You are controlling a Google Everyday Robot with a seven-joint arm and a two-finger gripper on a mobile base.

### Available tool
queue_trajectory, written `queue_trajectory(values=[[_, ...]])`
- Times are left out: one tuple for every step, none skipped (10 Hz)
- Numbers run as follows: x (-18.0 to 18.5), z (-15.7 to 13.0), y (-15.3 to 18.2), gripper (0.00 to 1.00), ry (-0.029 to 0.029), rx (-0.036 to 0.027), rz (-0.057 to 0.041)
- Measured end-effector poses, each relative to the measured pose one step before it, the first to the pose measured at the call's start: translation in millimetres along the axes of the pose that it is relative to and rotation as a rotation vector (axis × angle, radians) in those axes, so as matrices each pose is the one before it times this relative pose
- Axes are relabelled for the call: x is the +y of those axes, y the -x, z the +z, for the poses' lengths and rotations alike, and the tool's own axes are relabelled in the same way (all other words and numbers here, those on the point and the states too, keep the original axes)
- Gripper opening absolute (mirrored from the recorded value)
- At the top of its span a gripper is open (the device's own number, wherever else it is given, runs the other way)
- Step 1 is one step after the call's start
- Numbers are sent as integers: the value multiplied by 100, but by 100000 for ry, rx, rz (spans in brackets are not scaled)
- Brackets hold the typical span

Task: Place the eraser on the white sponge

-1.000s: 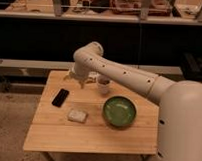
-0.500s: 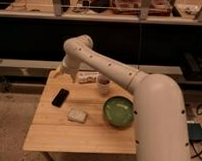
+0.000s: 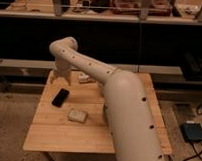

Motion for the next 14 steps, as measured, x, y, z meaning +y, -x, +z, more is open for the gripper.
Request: queue_trajectory(values=[[-1554,1261,207,65,-830,-824,5503],[-1167,1838,160,65,-2571,-724,9591],[-94,1165,2,65,-1074,62,5714],[10,1357,-102,65,-1848,509,6229],[475,1160,-514,65,-1770,1772,4625],[592,409,-682,65,-451,2216,1594],[828,281,-894,65,85,2889,1285],[940,-22,-1032,65,740,3712,334],[553,-15,-506,65,719,2015,-436],[657,43,-251,65,1312,1846,-2094],[287,183,498,65,1258,94,-3215],[111,224,508,65,1054,-187,-2264],[78,209,394,65,674,-253,-1496],[201,190,292,65,881,-194,-1664]])
